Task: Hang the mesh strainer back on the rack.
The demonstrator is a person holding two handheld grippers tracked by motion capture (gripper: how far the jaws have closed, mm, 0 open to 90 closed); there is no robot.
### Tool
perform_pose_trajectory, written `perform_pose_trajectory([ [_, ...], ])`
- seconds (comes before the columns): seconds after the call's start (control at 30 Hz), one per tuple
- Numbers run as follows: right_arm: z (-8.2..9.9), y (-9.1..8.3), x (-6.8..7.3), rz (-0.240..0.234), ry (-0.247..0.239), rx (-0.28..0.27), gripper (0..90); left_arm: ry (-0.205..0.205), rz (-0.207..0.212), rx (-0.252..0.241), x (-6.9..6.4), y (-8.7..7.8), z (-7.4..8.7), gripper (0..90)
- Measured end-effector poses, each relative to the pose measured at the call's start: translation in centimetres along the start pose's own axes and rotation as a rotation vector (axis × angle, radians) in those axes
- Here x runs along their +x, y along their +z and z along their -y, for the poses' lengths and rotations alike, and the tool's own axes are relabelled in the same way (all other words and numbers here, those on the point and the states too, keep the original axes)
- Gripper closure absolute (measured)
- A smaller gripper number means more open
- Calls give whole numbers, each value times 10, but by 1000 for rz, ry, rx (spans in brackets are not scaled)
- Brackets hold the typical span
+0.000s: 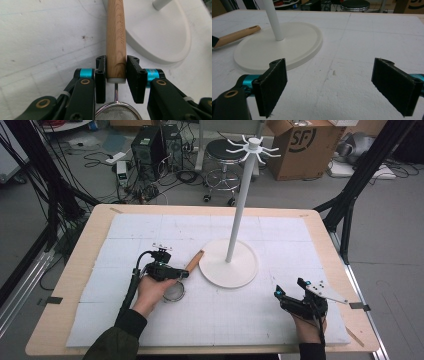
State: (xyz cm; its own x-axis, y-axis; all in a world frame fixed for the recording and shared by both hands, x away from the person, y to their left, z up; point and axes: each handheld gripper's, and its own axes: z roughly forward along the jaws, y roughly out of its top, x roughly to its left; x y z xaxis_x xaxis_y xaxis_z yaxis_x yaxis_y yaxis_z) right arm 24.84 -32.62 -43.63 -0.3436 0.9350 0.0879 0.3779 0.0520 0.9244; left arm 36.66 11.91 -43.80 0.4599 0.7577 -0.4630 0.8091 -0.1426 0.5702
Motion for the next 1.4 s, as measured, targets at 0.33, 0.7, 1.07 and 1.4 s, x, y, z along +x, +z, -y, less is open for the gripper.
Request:
perform_pose_trajectory([
  [0.33, 0, -1, 0, 2, -1, 3, 124, 47, 30, 13, 2, -1, 2, 710],
  [0.7, 0, -2, -1, 6, 1, -3, 124, 91, 0, 28, -3, 7, 5, 715],
  [1.07, 0, -1, -1, 3, 4, 2, 124, 72, 43, -15, 3, -6, 2, 715],
  [1.4, 0, -1, 0, 0, -1, 1, 124, 26, 129, -120, 7, -34, -3, 715],
])
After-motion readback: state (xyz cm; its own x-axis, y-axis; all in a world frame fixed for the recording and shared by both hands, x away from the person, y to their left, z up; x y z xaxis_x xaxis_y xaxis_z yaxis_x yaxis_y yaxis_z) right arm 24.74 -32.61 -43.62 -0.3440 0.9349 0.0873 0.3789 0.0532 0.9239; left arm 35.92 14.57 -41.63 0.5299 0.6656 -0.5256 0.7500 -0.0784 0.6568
